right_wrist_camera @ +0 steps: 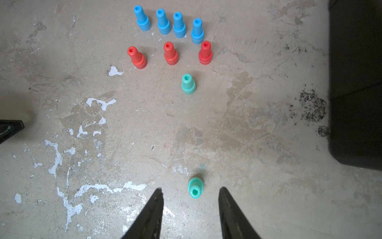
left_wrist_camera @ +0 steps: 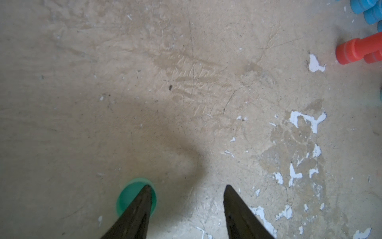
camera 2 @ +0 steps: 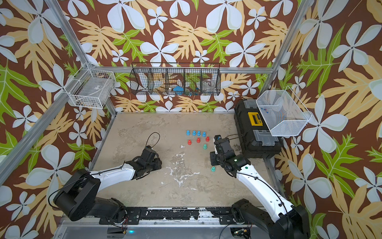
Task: Close the stamp cap
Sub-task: Move the cover to the center of the board.
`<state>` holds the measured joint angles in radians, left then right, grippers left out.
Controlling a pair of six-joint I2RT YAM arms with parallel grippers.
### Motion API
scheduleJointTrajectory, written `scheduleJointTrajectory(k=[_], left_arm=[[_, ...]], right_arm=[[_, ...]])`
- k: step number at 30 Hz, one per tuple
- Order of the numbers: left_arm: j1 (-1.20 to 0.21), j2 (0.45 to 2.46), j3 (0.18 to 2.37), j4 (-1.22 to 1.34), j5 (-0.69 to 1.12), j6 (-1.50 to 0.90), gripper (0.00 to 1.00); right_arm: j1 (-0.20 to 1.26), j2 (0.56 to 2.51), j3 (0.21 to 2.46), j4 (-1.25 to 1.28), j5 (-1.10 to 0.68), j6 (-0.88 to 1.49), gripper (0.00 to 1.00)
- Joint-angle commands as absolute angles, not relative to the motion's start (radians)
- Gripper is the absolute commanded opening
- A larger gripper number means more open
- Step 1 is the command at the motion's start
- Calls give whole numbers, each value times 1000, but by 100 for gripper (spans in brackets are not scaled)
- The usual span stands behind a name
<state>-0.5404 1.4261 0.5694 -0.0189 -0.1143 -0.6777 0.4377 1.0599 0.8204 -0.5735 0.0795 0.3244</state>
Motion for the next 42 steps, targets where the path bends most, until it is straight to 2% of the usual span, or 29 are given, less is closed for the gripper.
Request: scheduleJointTrajectory(k=[1, 5, 14, 21, 31, 42], left_arm=[[-577, 1438, 571, -33, -93, -688, 58], [-681, 1484, 597, -16, -116, -740, 57], [-880, 1642, 773, -21, -150, -793, 57], [-900, 1660, 833, -42, -149, -778, 57], [-900, 1577, 834, -82, -153, -761, 58], [-898, 1380, 812, -173, -213, -735, 58]], right_arm=[[457, 1027, 778, -586, 110, 394, 44], [483, 999, 704, -560, 140, 453, 44], [542, 1074, 690, -546, 160, 485, 44], [558, 1114, 688, -543, 181, 492, 44], [572, 1177, 645, -486, 175, 517, 44], [565, 1270, 644, -439, 211, 505, 44]])
